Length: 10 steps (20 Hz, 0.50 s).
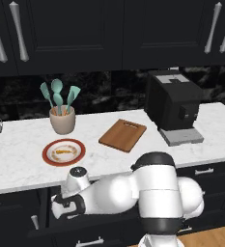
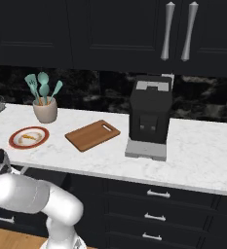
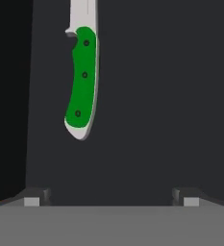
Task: Pick up the knife from the drawer and place it on the cutting board. Then place the meat from the plate to the cutting board.
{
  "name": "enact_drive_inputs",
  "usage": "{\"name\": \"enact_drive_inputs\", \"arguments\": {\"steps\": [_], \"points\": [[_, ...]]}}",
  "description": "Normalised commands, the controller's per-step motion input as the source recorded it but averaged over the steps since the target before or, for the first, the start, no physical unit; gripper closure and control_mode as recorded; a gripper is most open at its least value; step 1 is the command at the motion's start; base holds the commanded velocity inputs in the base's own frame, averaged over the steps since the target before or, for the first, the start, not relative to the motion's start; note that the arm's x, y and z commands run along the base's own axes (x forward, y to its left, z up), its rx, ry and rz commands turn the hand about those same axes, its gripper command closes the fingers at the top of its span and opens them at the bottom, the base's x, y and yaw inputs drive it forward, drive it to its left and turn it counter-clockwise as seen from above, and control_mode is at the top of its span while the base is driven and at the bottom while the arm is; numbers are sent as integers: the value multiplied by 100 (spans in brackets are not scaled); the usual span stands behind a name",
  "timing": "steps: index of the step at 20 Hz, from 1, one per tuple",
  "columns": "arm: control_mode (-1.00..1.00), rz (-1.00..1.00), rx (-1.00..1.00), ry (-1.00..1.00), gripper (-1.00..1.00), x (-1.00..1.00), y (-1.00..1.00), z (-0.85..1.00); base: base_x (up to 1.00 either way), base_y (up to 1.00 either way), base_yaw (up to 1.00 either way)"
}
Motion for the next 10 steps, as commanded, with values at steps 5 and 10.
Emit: {"name": "enact_drive_inputs", "arguments": {"steps": [5, 10], "points": [[-100, 0, 0, 0, -100, 18, 16, -4, 0, 0, 0], [-100, 0, 0, 0, -100, 24, 12, -1, 0, 0, 0]]}}
